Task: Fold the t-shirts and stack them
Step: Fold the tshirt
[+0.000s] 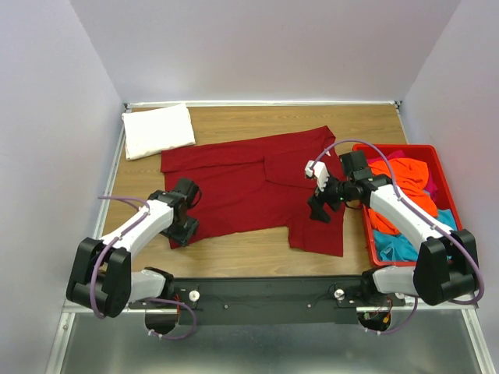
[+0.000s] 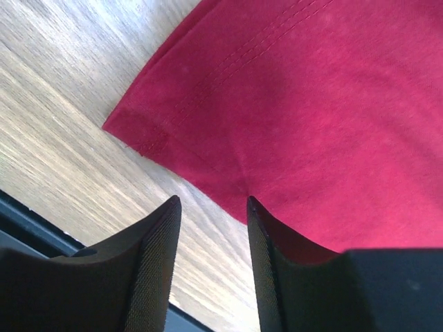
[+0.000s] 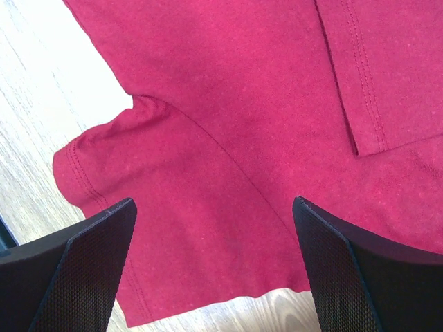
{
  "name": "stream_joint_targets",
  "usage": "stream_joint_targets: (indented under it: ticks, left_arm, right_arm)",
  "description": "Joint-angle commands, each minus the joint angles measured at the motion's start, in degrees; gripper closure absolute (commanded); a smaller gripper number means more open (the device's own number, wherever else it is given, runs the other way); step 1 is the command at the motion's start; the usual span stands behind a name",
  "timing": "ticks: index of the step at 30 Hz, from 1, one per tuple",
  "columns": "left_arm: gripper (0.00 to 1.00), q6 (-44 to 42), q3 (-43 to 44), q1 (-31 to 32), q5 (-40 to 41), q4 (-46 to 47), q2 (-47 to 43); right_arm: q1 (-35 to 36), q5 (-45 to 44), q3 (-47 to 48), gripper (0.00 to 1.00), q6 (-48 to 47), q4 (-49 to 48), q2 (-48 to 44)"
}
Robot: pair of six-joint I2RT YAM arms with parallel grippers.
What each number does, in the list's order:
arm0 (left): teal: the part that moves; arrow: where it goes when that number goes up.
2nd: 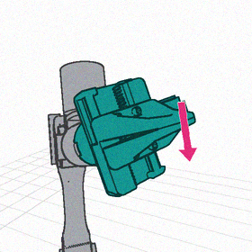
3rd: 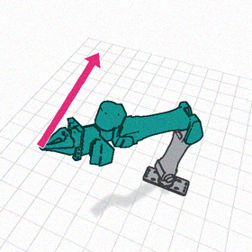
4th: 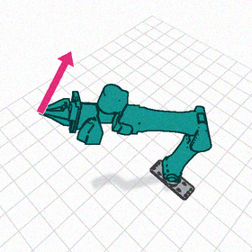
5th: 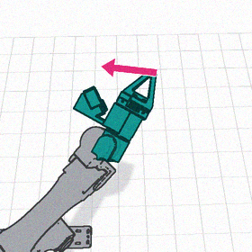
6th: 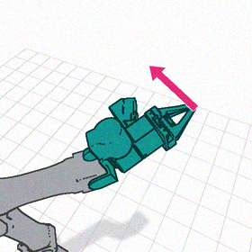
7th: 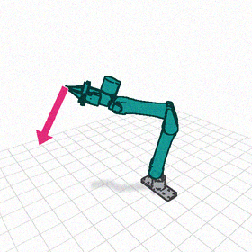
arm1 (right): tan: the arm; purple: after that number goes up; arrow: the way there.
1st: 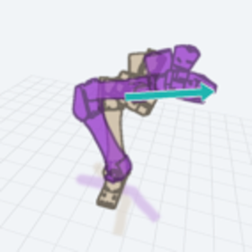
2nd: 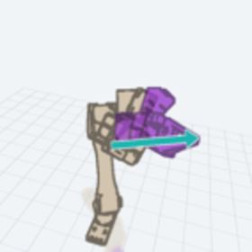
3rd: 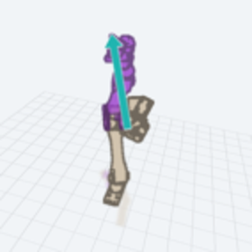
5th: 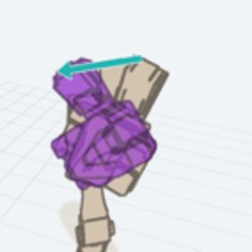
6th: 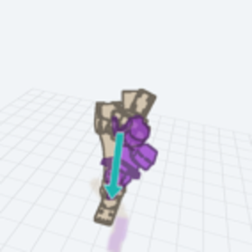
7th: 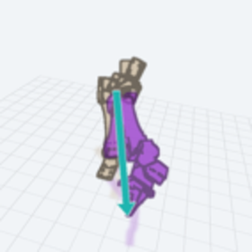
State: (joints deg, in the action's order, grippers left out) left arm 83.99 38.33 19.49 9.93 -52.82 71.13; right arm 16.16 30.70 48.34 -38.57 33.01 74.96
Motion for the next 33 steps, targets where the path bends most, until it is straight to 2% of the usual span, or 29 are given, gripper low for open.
stream_joint_targets:
  ticks: [1,6,13,20,23,29,33]
  left_arm:
    - [0.51,3.0,2.1,0.3,4.1,0.2,1.5]
    - [0.58,2.0,2.7,0.3,4.1,1.8,4.7]
    - [0.58,1.2,2.0,0.4,2.7,2.7,3.9]
    - [0.63,0.1,2.2,0.5,2.0,4.2,5.6]
    - [0.63,0.1,2.4,0.4,2.3,4.2,5.3]
    - [0.53,-0.2,3.6,0.6,-0.9,2.2,4.5]
    - [0.52,0.4,2.9,0.8,-1.8,0.5,3.4]
  right_arm:
    - [0.0,-1.1,-1.0,0.0,0.7,-0.8,-1.4]
    - [-1.5,0.0,-1.1,0.0,0.9,-0.8,-2.7]
    - [-4.6,1.1,-1.2,0.0,1.1,-0.8,-3.5]
    - [-5.6,2.2,-1.1,0.0,1.7,-0.8,-3.9]
    - [-6.1,2.6,-1.0,0.0,1.9,-0.8,-4.1]
    - [-6.9,3.0,-0.6,0.0,2.4,-0.8,-4.7]
    - [-7.2,3.0,-0.5,0.0,2.5,-0.8,-4.9]
